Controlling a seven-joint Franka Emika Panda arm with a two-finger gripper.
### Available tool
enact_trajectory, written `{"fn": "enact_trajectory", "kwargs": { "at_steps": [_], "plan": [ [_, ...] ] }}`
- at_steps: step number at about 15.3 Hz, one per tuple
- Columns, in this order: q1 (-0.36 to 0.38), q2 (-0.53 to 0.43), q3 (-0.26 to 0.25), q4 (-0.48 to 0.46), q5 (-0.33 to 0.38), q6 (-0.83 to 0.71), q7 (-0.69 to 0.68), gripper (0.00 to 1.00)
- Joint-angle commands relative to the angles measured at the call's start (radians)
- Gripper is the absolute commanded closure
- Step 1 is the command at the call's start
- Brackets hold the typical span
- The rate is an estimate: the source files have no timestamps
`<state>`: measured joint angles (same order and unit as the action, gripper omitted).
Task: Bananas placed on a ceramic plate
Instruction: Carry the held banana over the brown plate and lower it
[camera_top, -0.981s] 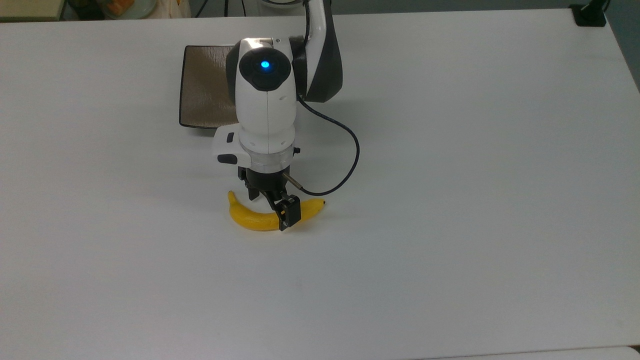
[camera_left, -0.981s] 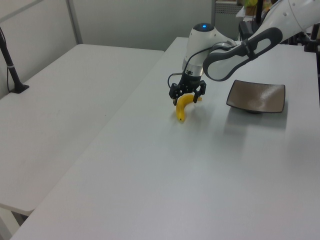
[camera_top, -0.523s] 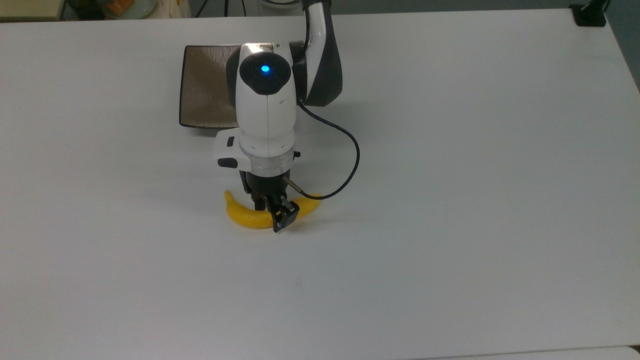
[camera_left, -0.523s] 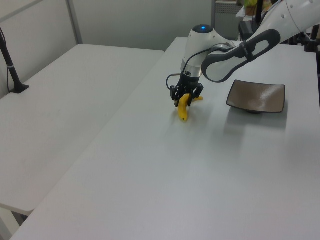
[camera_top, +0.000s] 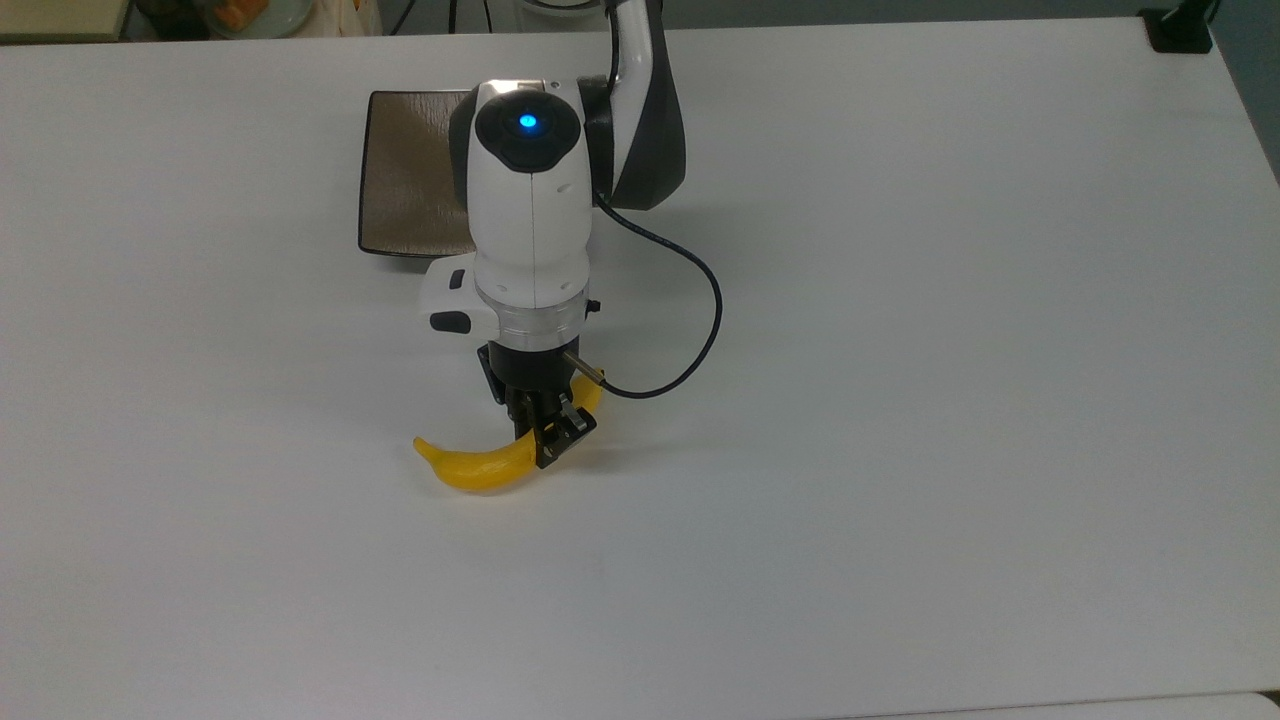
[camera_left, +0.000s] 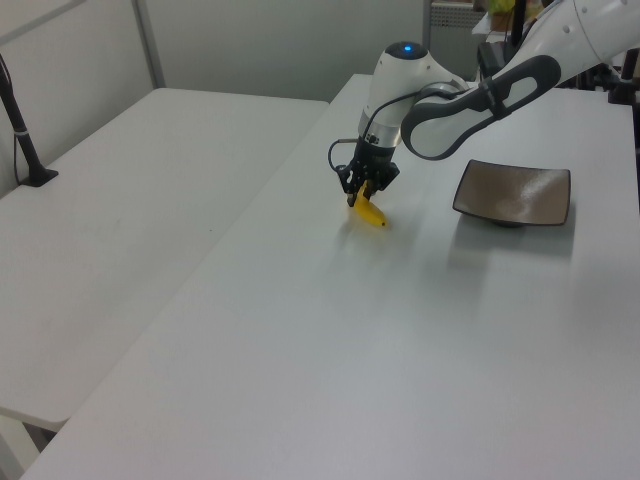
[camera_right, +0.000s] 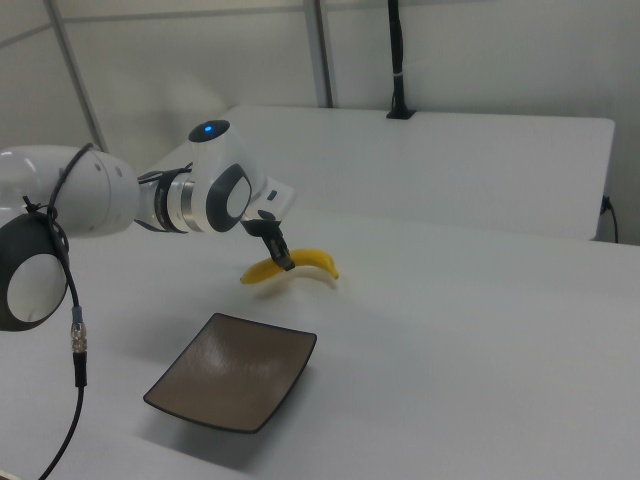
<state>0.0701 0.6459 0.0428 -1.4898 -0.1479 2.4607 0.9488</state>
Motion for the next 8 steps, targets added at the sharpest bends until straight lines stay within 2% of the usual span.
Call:
{"fn": "enact_trajectory", "kwargs": {
  "at_steps": [1, 4, 8],
  "plan": [
    [-0.006, -0.061, -0.004, -0.006, -0.027, 0.0, 0.011, 0.71],
    [-0.013, -0.138, 0.0, -0.038, -0.027, -0.083, -0.034, 0.71],
    [-0.019, -0.23, 0.002, -0.056, -0.012, -0.308, -0.215, 0.71]
  ]
}}
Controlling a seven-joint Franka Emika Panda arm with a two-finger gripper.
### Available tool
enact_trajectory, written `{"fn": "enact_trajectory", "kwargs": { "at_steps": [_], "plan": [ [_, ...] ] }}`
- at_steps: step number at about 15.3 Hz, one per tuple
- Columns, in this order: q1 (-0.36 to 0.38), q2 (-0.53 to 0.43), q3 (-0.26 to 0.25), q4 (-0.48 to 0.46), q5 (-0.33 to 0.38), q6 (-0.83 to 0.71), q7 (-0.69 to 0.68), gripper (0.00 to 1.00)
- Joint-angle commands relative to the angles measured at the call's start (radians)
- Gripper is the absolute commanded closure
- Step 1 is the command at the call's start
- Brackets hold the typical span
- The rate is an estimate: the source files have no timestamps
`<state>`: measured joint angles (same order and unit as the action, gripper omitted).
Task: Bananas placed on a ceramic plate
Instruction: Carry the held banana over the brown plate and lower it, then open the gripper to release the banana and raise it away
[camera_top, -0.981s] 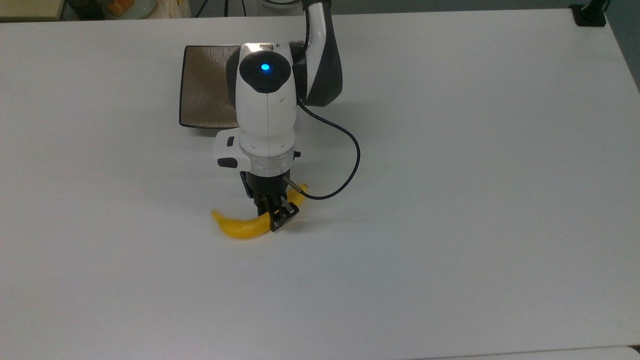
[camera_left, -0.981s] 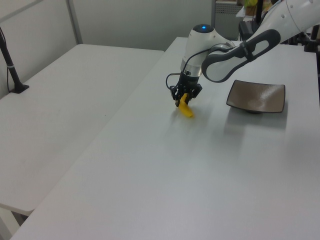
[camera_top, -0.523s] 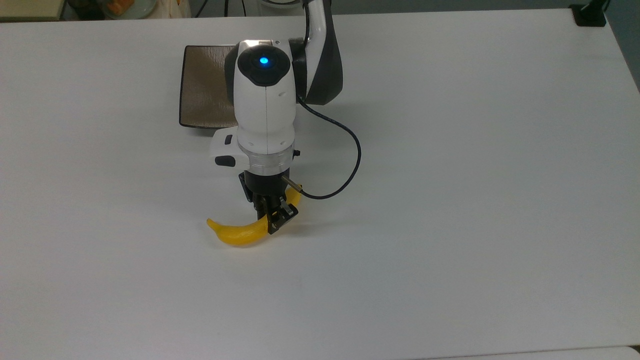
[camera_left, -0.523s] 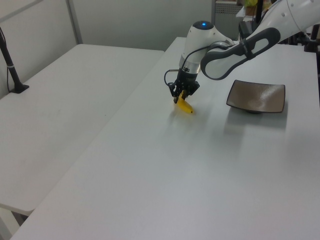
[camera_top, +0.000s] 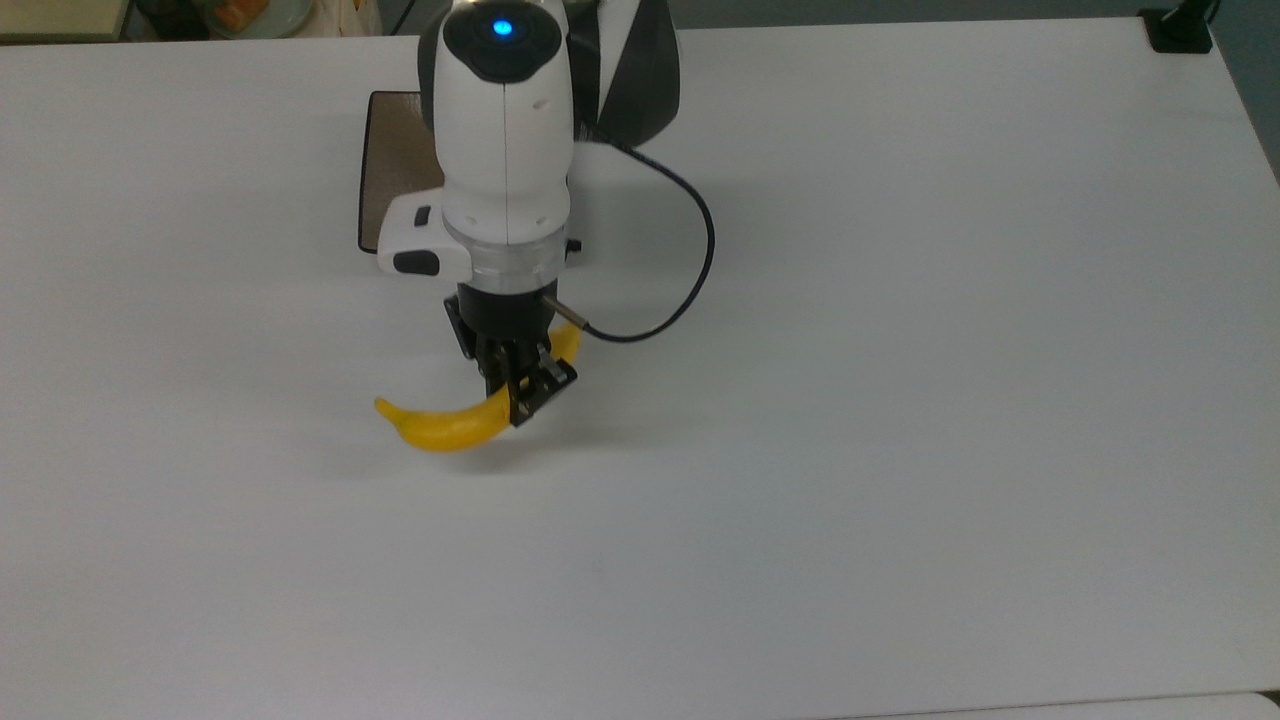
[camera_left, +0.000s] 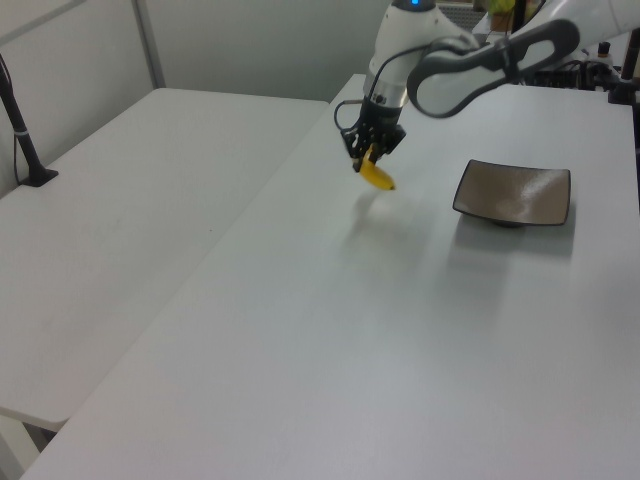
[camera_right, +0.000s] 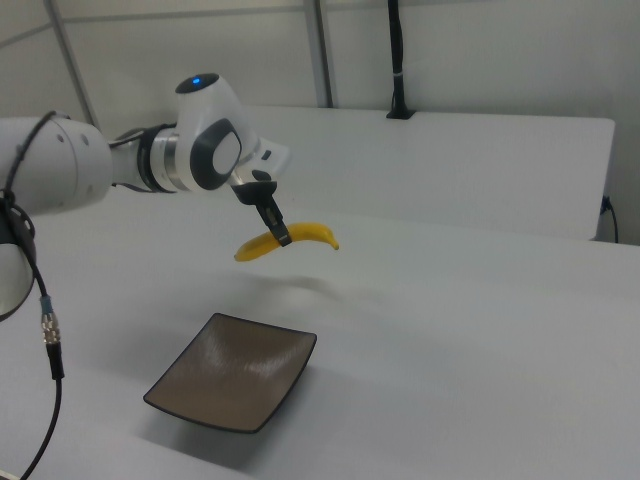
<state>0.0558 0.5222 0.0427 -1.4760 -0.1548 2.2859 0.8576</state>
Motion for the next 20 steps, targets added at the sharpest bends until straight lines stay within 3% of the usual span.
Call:
{"fn": "enact_trajectory", "kwargs": {
  "at_steps": [1, 7, 12, 13, 14, 15, 20],
  "plan": [
    [-0.011, -0.14, 0.002, -0.093, -0.002, -0.176, -0.176, 0.71],
    [-0.034, -0.35, -0.001, -0.314, 0.014, -0.298, -0.491, 0.71],
    [-0.04, -0.439, -0.026, -0.397, 0.014, -0.468, -0.751, 0.71],
    [-0.04, -0.444, -0.029, -0.399, 0.014, -0.486, -0.779, 0.66],
    [-0.04, -0.444, -0.032, -0.395, 0.014, -0.502, -0.799, 0.42],
    [-0.04, -0.444, -0.033, -0.394, 0.012, -0.503, -0.795, 0.0],
    [-0.037, -0.442, -0.033, -0.38, 0.012, -0.49, -0.789, 0.0]
  ]
}}
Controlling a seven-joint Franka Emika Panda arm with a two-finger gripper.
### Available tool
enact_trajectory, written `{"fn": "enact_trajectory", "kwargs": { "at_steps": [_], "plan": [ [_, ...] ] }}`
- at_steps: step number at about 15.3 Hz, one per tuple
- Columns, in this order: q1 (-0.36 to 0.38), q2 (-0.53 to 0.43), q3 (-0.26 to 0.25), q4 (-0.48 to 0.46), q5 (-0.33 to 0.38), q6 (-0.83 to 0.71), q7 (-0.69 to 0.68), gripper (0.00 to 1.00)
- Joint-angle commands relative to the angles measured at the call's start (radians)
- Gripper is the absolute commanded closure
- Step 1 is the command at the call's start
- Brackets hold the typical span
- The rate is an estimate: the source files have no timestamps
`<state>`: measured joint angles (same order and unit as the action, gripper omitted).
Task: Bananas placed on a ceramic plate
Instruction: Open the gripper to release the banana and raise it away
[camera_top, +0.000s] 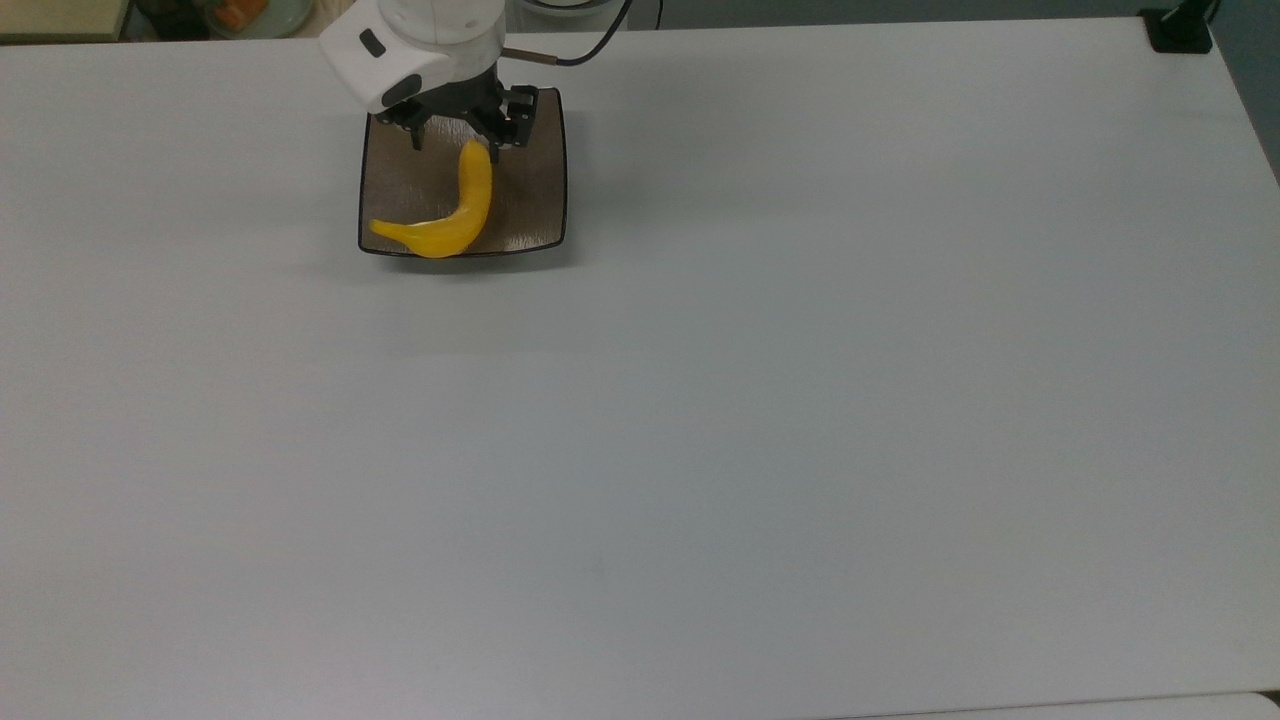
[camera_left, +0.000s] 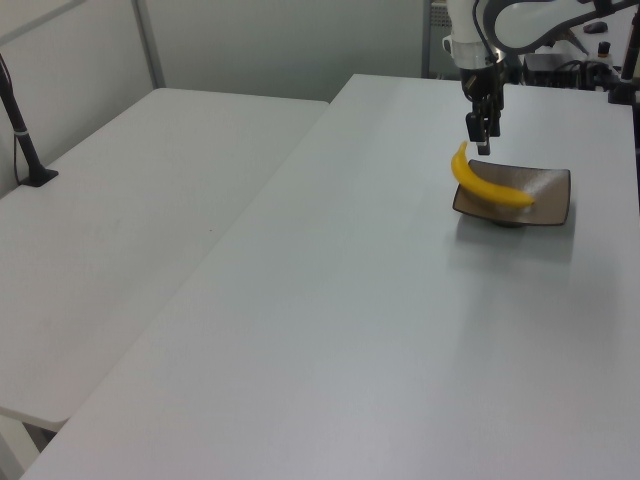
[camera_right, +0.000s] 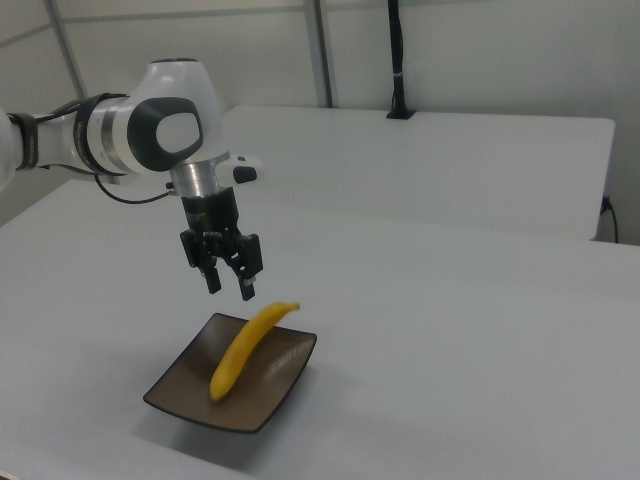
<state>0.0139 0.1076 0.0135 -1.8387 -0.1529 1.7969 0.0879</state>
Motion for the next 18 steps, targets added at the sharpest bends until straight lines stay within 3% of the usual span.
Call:
{"fn": "enact_trajectory", "kwargs": {
  "at_steps": [1, 6, 11, 18],
  "plan": [
    [0.005, -0.028, -0.004, -0.008, 0.01, -0.002, -0.017, 0.0],
    [0.024, -0.034, -0.003, 0.027, 0.024, -0.005, -0.014, 0.0],
    [0.058, -0.078, -0.015, 0.091, 0.157, -0.005, -0.043, 0.0],
    [0.095, -0.071, -0.015, 0.11, 0.067, 0.002, -0.063, 0.0]
  ]
}}
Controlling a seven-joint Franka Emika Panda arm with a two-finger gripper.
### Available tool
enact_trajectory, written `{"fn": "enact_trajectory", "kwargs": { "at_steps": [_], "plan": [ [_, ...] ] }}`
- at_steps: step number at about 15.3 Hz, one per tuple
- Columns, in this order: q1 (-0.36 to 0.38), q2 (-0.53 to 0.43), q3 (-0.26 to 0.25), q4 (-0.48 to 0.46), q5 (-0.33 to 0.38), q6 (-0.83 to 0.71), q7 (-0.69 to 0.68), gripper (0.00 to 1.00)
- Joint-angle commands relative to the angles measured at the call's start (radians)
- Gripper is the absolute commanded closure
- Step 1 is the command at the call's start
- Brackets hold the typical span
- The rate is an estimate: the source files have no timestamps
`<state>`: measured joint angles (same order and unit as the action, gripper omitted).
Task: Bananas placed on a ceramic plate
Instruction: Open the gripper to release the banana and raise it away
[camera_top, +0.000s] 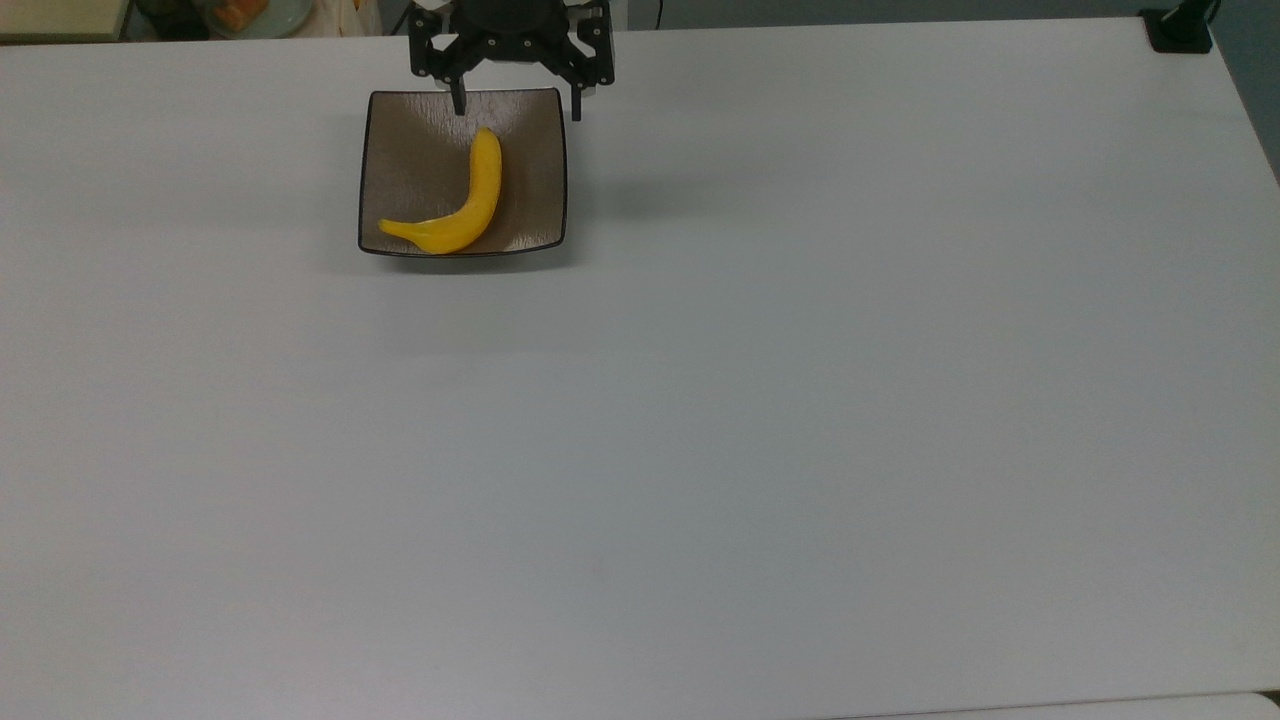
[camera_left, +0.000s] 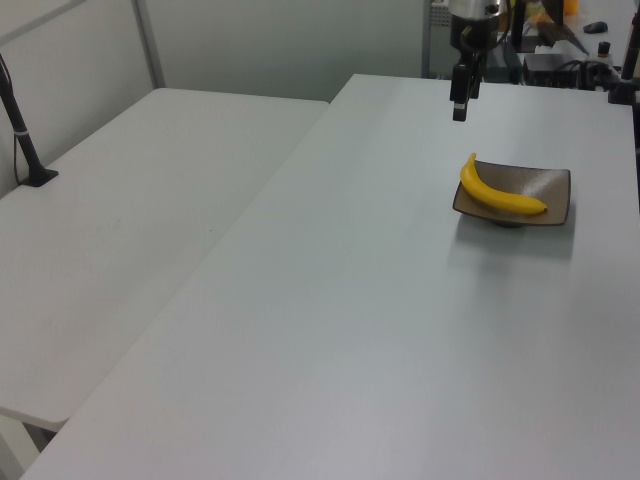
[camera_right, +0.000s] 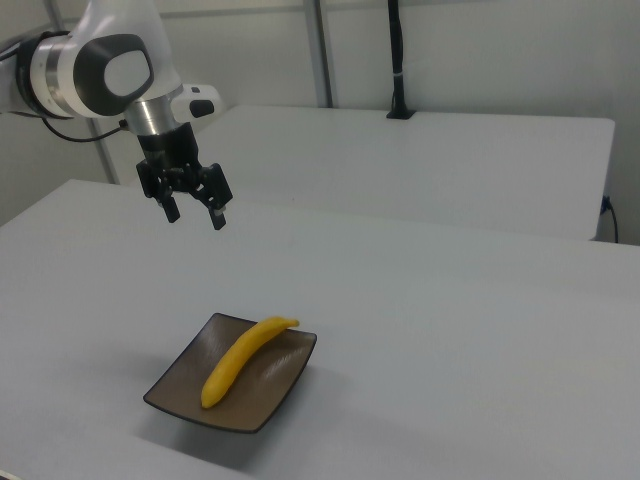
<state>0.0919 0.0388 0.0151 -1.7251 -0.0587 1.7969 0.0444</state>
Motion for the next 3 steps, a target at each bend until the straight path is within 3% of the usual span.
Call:
{"fn": "enact_trajectory", "kwargs": {
  "at_steps": [1, 3],
  "plan": [
    [0.017, -0.004, -0.017, -0.005, -0.027, 0.004, -0.018, 0.0],
    [0.017, -0.004, -0.017, -0.007, -0.032, 0.002, -0.017, 0.0]
  ]
}}
